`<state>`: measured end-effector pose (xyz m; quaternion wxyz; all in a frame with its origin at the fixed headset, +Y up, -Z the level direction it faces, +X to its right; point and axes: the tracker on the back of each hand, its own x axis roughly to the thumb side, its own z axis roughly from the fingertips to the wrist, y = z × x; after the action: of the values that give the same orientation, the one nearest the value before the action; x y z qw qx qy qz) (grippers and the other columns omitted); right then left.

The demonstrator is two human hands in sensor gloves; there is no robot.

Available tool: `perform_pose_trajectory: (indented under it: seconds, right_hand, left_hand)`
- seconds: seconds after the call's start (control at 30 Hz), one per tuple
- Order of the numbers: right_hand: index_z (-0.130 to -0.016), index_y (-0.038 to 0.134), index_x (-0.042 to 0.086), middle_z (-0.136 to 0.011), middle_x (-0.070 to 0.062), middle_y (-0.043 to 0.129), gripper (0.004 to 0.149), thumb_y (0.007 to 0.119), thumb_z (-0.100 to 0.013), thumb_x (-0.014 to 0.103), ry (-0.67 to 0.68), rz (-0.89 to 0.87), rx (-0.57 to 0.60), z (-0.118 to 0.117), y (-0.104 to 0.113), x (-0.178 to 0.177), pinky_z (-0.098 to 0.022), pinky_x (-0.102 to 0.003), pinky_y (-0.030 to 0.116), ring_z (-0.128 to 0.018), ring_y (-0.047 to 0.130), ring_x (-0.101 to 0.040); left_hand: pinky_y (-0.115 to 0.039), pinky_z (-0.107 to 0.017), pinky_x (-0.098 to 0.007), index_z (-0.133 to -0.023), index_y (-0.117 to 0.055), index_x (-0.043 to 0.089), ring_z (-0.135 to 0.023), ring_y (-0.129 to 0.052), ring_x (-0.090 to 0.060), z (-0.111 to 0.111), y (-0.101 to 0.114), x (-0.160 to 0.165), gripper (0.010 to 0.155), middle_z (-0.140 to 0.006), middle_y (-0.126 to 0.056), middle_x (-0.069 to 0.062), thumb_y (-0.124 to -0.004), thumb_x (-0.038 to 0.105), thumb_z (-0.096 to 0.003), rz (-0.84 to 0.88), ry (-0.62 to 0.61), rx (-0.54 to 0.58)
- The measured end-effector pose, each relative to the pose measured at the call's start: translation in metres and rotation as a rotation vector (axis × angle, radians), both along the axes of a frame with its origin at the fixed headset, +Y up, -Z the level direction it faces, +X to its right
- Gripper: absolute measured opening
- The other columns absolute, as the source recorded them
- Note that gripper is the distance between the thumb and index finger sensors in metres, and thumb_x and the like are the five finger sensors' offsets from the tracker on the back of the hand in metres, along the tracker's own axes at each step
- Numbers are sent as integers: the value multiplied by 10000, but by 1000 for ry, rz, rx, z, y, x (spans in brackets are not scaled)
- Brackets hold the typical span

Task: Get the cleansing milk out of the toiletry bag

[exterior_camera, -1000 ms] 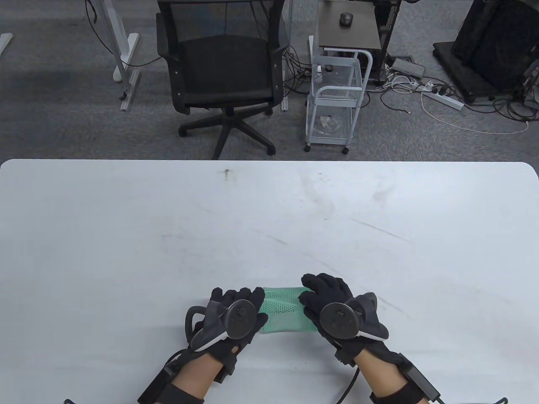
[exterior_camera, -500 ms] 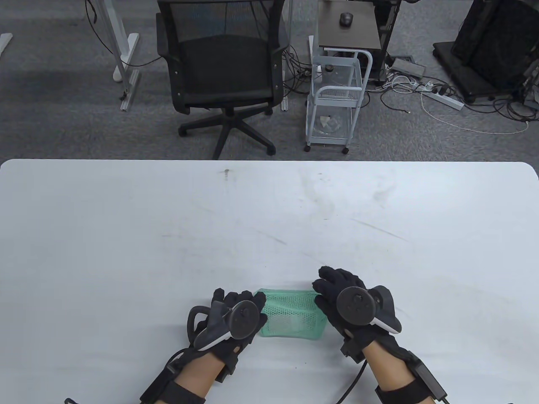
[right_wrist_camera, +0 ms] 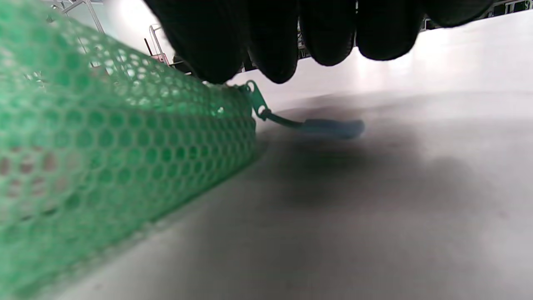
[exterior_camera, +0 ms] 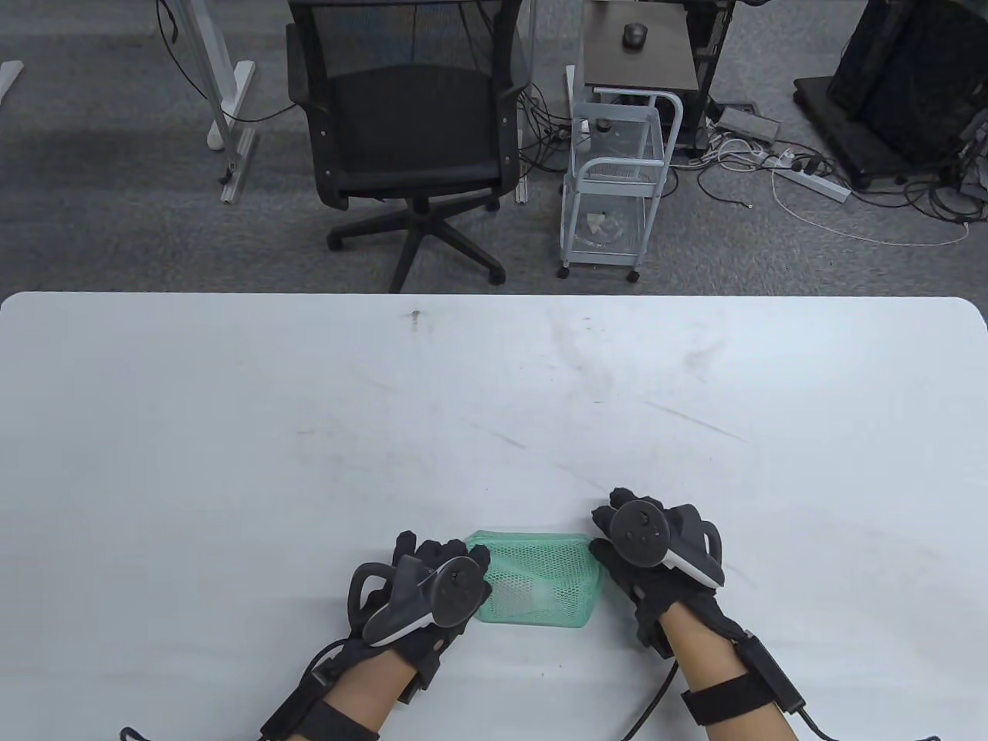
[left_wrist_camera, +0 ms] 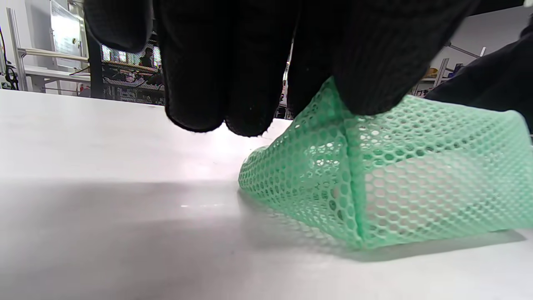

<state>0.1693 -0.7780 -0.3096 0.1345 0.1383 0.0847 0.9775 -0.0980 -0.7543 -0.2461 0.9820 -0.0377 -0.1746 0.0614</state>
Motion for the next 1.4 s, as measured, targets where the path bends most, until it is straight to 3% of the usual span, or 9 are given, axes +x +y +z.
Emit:
perform_pose_trajectory:
  seconds: [0.37, 0.63, 1.0, 1.4]
  right_hand:
    - [-967, 832, 68, -1145, -285, 650, 455, 870, -544, 229, 16, 4, -53, -5, -10, -3, -637, -772, 536, -913, 641, -706]
    - [-884, 886, 57, -1127, -279, 685, 389, 892, -528, 212, 41, 58, 1, -4, -11, -12, -633, -769, 553, -910, 668, -692]
    - [-832, 885, -42, -1112, -266, 708, 389, 884, -526, 198, 62, 44, 0, -5, -12, -14, -637, -765, 556, -913, 682, -677]
    - [-824, 862, -62, -1107, -288, 687, 402, 860, -533, 215, 32, -141, -4, -5, 1, 2, -638, -762, 553, -922, 666, -671]
  left_hand:
    - [-599, -728, -673, -940, -899, 273, -862, -971, -409, 0, -1, 4, 494, -995, -960, -77, -907, 451, -480, -25, -9, 1]
    - [-603, -726, -671, -937, -902, 273, -857, -974, -409, 0, -1, 6, 490, -992, -963, -78, -907, 451, -479, -32, -13, 5]
    - [-604, -726, -669, -941, -897, 273, -857, -975, -408, 0, -1, 6, 496, -991, -963, -75, -905, 454, -480, -30, -12, 6]
    - [-608, -726, -671, -897, -940, 282, -849, -984, -404, -1, 1, 2, 453, -978, -978, -71, -919, 443, -474, -14, -3, 25]
